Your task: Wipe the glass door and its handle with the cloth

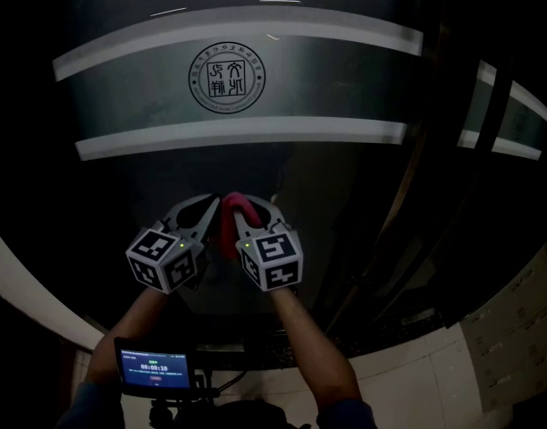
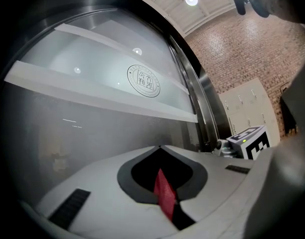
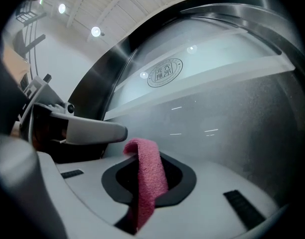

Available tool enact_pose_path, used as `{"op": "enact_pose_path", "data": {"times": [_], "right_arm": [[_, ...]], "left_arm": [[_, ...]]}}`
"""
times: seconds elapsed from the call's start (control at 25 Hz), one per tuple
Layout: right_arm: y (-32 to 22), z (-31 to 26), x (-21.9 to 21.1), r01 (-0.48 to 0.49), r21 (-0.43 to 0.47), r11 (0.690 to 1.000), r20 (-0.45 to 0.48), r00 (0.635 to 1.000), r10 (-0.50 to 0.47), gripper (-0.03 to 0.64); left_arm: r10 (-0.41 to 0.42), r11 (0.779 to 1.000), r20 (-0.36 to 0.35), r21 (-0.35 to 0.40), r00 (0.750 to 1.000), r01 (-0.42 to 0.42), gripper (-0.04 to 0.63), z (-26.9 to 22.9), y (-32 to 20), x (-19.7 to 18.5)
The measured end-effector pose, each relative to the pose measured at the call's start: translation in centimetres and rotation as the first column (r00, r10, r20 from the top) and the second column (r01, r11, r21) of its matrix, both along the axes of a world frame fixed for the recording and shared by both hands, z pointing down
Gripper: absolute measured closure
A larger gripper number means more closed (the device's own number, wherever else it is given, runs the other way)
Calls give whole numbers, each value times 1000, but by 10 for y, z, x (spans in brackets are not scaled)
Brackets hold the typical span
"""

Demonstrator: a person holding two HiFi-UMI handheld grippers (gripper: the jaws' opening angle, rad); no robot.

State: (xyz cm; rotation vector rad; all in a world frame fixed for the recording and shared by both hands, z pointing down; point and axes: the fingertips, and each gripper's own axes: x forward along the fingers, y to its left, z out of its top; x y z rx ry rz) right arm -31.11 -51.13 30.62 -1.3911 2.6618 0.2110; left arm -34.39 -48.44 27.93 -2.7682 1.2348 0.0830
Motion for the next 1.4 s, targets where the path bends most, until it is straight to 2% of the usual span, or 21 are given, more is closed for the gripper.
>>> {"op": "enact_pose_path", "data": {"times": [0.24, 0.44, 0.68, 0.88, 1.12, 1.28, 1.4], "right_arm": [[36, -14, 25, -98, 41, 994, 18, 995, 97, 591], [83, -20, 40, -211, 54, 976, 25, 977, 210, 591], [139, -12, 82, -331, 54, 942, 53, 943, 328, 589], [189, -4, 154, -463, 38, 886, 44, 886, 461, 589], [244, -10, 260, -569, 53, 821, 62, 822, 566, 590], [254, -14, 341, -592, 72, 802, 47, 806, 591, 589], [284, -16, 394, -571, 87, 816, 25, 820, 572, 589]], "left_arm": [[85, 996, 27, -8, 996, -85, 584, 5, 22, 17], [175, 984, 36, -15, 984, -175, 584, 11, 54, 26], [316, 948, 61, 24, 947, -318, 584, 23, 105, 70], [458, 888, 65, 12, 886, -460, 584, 32, 151, 142], [562, 825, 66, 24, 825, -564, 584, 27, 197, 248], [590, 805, 67, 39, 805, -593, 584, 23, 207, 336], [579, 813, 41, 41, 814, -580, 584, 22, 236, 396]]}}
